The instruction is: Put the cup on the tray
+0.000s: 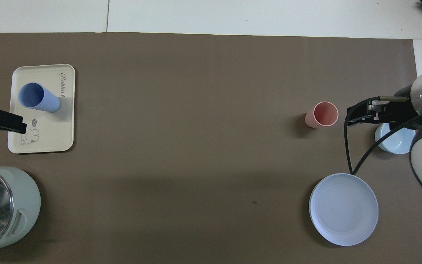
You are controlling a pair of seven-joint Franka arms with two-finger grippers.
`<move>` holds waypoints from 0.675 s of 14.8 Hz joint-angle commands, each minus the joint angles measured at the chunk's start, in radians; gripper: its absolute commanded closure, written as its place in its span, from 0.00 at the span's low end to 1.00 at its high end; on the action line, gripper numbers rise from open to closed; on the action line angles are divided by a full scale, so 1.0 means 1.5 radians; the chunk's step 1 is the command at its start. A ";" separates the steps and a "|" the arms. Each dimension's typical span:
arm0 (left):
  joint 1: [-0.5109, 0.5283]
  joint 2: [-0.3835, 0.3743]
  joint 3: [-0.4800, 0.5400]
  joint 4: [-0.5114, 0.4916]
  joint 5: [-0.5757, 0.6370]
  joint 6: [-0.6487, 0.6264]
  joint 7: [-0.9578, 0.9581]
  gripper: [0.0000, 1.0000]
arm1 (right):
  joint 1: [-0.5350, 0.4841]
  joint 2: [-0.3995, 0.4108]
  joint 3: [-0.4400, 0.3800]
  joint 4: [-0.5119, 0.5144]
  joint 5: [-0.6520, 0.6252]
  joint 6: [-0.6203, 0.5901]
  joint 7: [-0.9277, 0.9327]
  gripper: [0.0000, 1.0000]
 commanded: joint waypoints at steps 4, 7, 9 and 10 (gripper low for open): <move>-0.001 -0.011 0.004 -0.014 -0.015 0.014 -0.015 0.00 | -0.012 -0.033 0.002 -0.060 0.011 0.055 -0.038 0.01; -0.001 -0.012 0.003 -0.018 -0.014 0.017 -0.014 0.00 | -0.012 -0.037 0.002 -0.068 0.011 0.051 -0.037 0.01; -0.001 -0.014 0.004 -0.026 -0.014 0.020 -0.013 0.00 | -0.012 -0.037 0.002 -0.068 0.011 0.052 -0.038 0.01; -0.003 -0.015 0.003 -0.026 -0.015 0.022 -0.013 0.00 | -0.012 -0.037 0.002 -0.067 0.011 0.052 -0.038 0.01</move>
